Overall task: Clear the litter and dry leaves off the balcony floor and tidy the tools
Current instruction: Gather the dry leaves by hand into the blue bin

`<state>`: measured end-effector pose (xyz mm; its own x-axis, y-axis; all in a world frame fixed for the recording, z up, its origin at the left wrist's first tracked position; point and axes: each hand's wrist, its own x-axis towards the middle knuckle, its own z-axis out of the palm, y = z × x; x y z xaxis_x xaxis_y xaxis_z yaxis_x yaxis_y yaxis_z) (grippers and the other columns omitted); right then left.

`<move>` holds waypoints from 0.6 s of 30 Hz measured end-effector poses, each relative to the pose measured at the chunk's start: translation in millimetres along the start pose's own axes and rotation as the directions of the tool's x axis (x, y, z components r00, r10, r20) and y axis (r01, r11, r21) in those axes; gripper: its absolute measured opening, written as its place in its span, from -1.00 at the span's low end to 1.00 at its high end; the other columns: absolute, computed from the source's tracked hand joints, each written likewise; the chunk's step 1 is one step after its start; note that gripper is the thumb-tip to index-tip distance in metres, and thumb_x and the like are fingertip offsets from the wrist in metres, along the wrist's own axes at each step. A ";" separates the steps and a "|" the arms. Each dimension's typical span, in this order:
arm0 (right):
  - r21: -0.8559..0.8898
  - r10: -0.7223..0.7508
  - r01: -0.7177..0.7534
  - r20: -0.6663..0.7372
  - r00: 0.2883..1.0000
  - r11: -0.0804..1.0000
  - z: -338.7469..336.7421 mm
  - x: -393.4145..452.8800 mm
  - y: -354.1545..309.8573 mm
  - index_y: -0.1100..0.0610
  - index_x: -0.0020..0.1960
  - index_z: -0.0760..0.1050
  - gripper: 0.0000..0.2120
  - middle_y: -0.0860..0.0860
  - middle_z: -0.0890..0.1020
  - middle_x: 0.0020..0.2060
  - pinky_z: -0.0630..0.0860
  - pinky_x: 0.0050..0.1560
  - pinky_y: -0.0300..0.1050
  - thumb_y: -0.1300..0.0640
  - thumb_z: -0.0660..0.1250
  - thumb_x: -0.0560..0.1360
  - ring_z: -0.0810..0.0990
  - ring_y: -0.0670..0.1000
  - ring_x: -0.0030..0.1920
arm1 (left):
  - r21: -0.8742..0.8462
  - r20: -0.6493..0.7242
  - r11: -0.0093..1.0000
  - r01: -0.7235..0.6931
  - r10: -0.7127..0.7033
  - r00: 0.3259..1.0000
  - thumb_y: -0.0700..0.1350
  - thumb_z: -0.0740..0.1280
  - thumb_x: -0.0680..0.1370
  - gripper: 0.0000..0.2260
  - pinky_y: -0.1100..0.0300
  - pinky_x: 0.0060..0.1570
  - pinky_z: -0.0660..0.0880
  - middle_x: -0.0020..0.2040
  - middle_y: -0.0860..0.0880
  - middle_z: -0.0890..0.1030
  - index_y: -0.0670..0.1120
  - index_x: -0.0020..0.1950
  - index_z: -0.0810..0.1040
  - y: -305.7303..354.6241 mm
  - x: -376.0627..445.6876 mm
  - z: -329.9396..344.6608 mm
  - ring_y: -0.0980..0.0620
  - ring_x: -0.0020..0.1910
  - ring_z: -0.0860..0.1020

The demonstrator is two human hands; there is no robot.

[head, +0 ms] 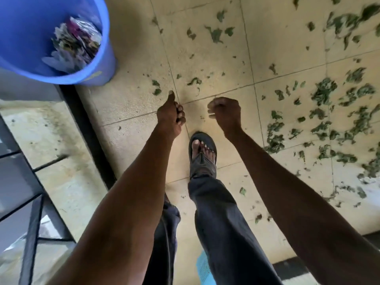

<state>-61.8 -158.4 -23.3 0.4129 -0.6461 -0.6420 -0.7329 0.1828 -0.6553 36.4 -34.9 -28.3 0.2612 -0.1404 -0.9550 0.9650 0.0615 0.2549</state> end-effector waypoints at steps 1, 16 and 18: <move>-0.036 0.056 -0.055 0.035 0.998 0.998 -0.9 10.6 13.1 0.06 -0.35 0.62 -0.72 0.15 0.68 -0.32 0.65 -0.14 0.20 0.33 0.25 0.40 0.68 0.15 -0.24 | 0.006 -0.020 1.000 0.002 -0.002 1.000 0.13 0.21 0.64 -0.59 0.34 -0.64 0.04 -0.51 0.04 0.34 -0.02 -0.35 0.30 0.3 6.1 -3.5 0.12 -0.65 0.21; -0.529 -0.401 0.840 0.801 0.445 -0.125 94.8 46.2 71.9 0.33 0.52 0.15 -0.43 0.26 0.18 0.52 -0.01 0.55 0.15 0.03 0.11 0.63 0.11 0.25 0.54 | -0.316 -0.318 0.933 -0.174 0.068 0.946 0.11 0.22 0.64 -0.57 0.27 -0.61 0.06 -0.50 0.04 0.24 -0.01 -0.37 0.23 -12.9 60.9 -73.6 0.08 -0.58 0.15; -0.444 -0.320 0.876 0.871 0.373 -0.189 123.4 42.2 70.0 0.27 0.56 0.04 -0.37 0.21 0.07 0.56 -0.03 0.55 0.14 -0.11 -0.03 0.64 -0.02 0.20 0.57 | -0.342 -0.360 0.911 -0.231 0.100 0.928 0.11 0.21 0.64 -0.57 0.26 -0.60 0.07 -0.51 0.04 0.23 -0.01 -0.37 0.22 -2.5 68.4 -89.5 0.07 -0.58 0.14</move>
<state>-28.9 -81.5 -145.4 0.8593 0.3463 -0.3765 0.2598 -0.9295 -0.2620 49.8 43.8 -107.8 0.3308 0.2314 -0.9149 0.8109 0.4262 0.4011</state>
